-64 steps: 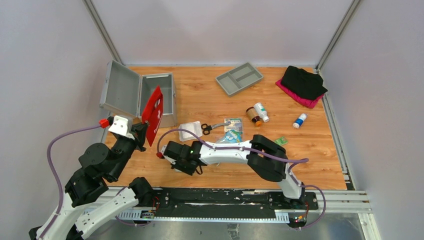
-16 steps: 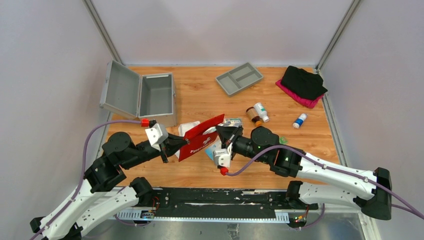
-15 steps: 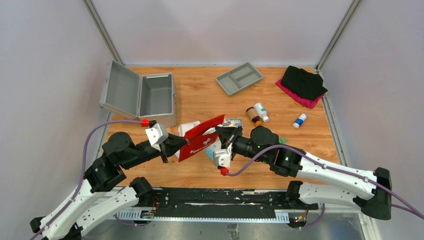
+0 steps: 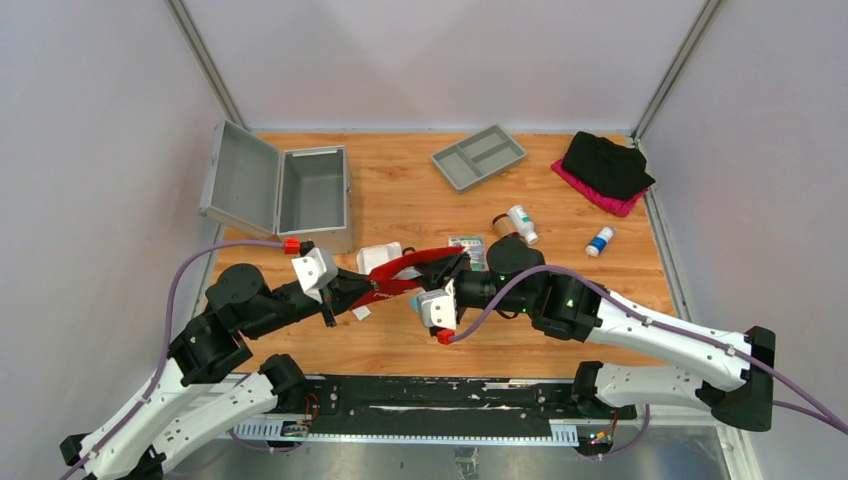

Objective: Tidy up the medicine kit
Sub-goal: Place the medical item at the medicine pouch.

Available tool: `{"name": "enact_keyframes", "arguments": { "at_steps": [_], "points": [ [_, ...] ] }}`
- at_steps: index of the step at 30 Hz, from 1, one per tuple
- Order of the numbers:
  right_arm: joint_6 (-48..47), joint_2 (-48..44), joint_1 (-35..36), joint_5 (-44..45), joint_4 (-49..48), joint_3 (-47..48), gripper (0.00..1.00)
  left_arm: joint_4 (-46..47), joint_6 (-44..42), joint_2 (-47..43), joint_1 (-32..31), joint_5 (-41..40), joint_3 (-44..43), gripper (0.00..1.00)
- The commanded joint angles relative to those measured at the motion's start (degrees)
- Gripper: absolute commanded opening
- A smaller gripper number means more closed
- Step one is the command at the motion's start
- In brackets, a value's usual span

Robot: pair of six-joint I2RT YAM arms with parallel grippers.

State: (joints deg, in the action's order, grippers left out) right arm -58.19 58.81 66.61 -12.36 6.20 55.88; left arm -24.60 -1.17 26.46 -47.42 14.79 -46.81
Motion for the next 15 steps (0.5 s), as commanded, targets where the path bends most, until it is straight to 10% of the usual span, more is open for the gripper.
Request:
{"name": "enact_keyframes", "arguments": {
  "at_steps": [1,15],
  "points": [
    [2.6,0.5,-0.4,-0.1,4.9,1.1,0.35,1.3,-1.1,-1.0,0.2,0.0,0.3,0.00],
    [4.1,-6.7,-0.4,6.3,0.6,0.5,0.42,-1.0,-1.0,-0.1,0.2,-9.0,0.4,0.00]
  ]
}}
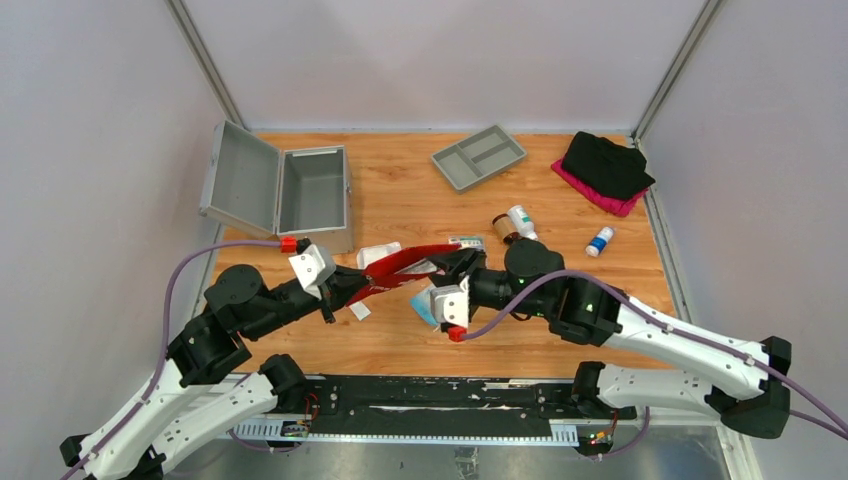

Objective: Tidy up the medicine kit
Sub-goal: Place the medical item at the medicine pouch.

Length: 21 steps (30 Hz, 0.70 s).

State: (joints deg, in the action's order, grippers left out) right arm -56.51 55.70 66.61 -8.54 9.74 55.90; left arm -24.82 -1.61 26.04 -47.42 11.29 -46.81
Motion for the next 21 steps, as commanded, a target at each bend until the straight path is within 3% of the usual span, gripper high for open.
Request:
{"name": "enact_keyframes", "arguments": {
  "at_steps": [1,8,12,17,21],
  "points": [
    [3.4,-4.5,-0.4,2.7,-4.7,-0.5,0.42,-1.0,-0.5,0.2,0.2,-6.7,0.5,0.00],
    [14.4,-6.1,-0.4,8.3,-13.7,-6.2,0.42,-0.9,0.1,-0.2,0.2,-11.2,1.1,0.00],
    [25.0,-3.6,-0.7,17.6,-14.2,-6.2,0.41,-1.2,1.2,-1.0,0.2,-17.2,0.9,0.00],
    [44.2,1.5,-2.0,22.1,-13.1,-6.3,0.40,-2.9,4.1,-5.2,0.2,-34.3,0.5,0.00],
    [65.1,7.9,-3.7,21.3,-13.6,-6.8,0.46,-4.2,4.6,-10.5,0.2,-44.3,-0.1,0.00]
  ]
}}
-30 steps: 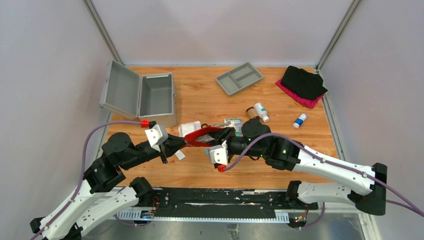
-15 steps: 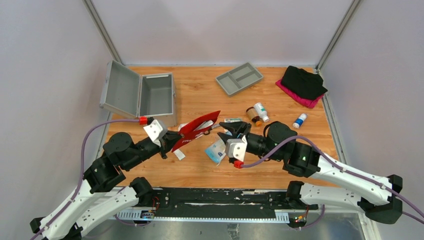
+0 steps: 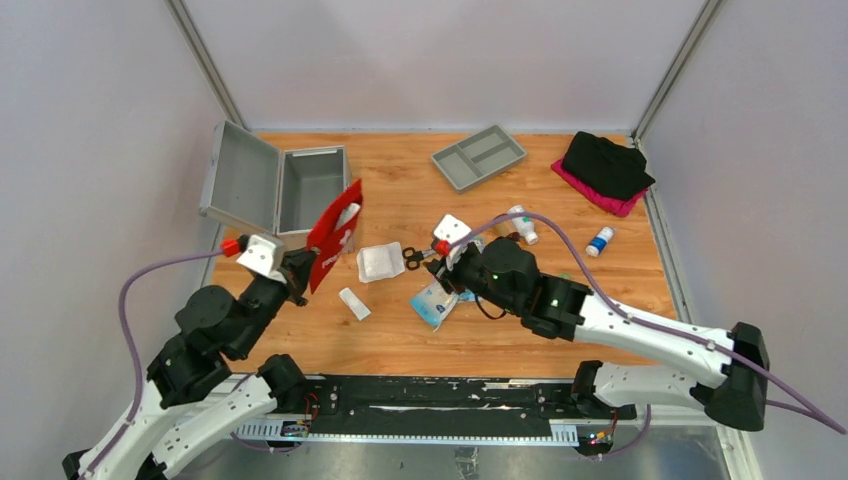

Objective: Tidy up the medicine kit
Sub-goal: Place the medical item at the medicine pouch, then pick up the medical item at the center of the board.

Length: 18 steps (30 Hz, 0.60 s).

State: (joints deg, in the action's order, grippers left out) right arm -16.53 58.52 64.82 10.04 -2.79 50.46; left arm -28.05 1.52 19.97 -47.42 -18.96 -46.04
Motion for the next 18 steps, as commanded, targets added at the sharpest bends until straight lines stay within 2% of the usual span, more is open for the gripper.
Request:
{"name": "enact_keyframes", "arguments": {
  "at_steps": [1,4,7,11,18],
  "points": [
    [28.5,7.3,-2.1,2.5,-1.5,-1.2,0.47,-1.2,1.3,-5.8,0.2,-15.6,-1.2,0.00],
    [34.1,15.2,-1.9,0.1,-2.9,0.5,0.53,-2.3,0.2,-7.3,0.2,-18.1,-2.9,0.00],
    [34.7,25.3,-0.4,-1.5,-2.4,5.9,0.59,-3.4,-0.8,-7.3,0.2,-19.0,-4.8,0.00],
    [35.2,40.4,1.3,-4.3,4.8,18.4,0.59,-3.8,-1.3,-7.7,0.2,-19.6,-5.8,0.00],
    [34.5,56.8,2.8,-6.3,13.3,35.5,0.62,-5.1,-1.5,-8.1,0.2,-20.1,-6.7,0.00]
  ]
}}
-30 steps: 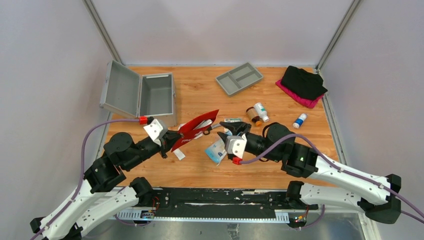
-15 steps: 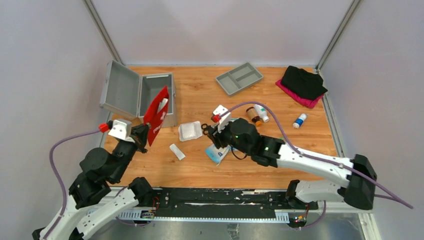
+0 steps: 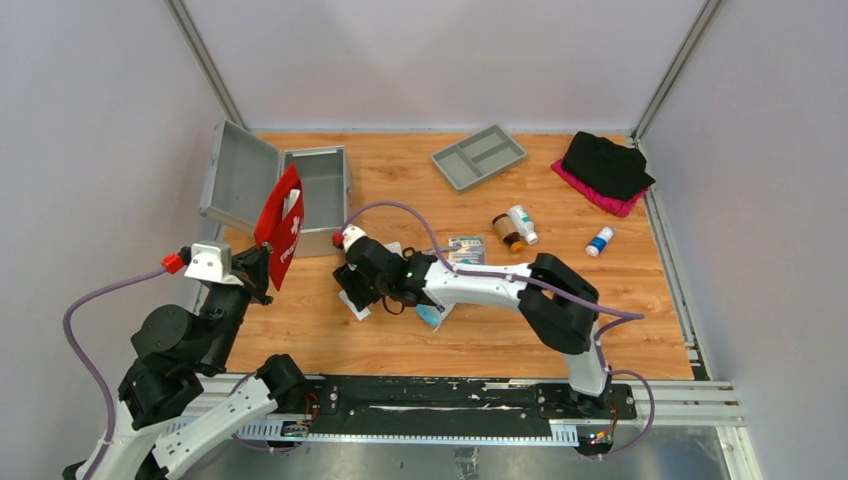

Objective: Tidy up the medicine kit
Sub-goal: Pick up the medical item at the center of the board.

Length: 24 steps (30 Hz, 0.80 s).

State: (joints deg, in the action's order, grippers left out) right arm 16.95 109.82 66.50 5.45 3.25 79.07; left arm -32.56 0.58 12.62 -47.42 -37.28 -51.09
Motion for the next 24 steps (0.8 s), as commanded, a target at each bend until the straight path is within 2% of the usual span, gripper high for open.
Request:
{"name": "enact_keyframes", "arguments": {
  "at_steps": [1,7,14,19,24],
  "points": [
    [0.9,7.1,1.3,-2.0,8.5,8.5,0.63,-0.7,-0.5,-0.8,0.2,-1.7,-1.6,0.00],
    [0.1,12.9,2.4,-1.5,12.7,13.6,0.68,0.0,-0.4,-1.6,0.2,-1.5,-0.6,0.00],
    [-1.4,16.9,3.6,-0.3,17.0,17.9,0.67,0.8,0.1,-1.3,0.2,-1.3,0.5,0.00],
    [-1.9,18.7,4.3,0.9,19.4,19.1,0.61,0.9,0.1,-1.5,0.2,-1.2,0.6,0.00],
    [-1.5,19.7,4.3,3.2,22.3,19.6,0.52,1.1,0.1,-1.5,0.2,-1.0,0.9,0.00]
  ]
}}
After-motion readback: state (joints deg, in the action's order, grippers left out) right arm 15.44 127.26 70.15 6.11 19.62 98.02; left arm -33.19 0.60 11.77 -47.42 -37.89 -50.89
